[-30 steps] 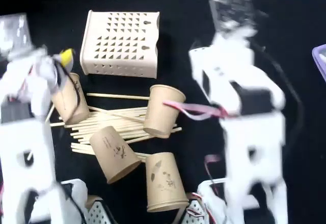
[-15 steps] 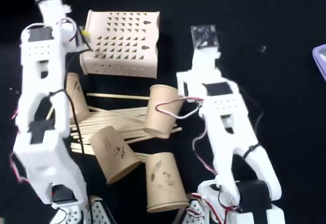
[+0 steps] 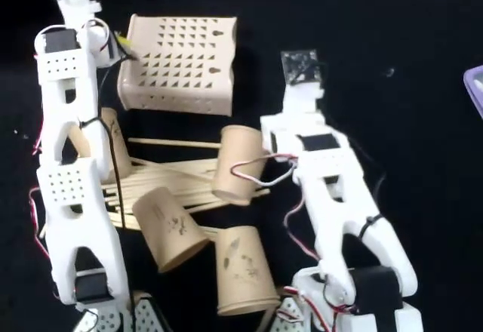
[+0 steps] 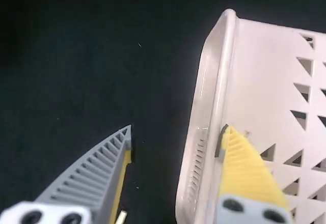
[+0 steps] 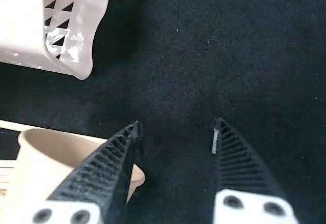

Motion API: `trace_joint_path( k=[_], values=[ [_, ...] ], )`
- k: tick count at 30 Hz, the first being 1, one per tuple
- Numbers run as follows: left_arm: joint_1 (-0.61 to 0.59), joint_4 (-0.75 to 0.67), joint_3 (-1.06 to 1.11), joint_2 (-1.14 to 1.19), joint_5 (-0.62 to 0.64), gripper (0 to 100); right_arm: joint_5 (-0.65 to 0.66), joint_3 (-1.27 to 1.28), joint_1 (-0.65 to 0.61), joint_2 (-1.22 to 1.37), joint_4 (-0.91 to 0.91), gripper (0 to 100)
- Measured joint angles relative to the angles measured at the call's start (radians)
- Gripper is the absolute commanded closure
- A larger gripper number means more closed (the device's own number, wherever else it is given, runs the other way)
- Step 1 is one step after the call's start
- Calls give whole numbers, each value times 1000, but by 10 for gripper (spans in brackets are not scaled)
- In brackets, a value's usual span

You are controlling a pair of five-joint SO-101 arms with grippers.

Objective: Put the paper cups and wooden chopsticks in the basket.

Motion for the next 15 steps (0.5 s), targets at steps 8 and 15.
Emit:
trace_joint_path(
  k=[8, 15],
  values=[
    [-54, 98, -255, 143, -138, 730, 0, 0, 0, 0, 0, 786],
    [-180, 112, -356, 275, -153, 730, 0, 0, 0, 0, 0, 786]
  ],
)
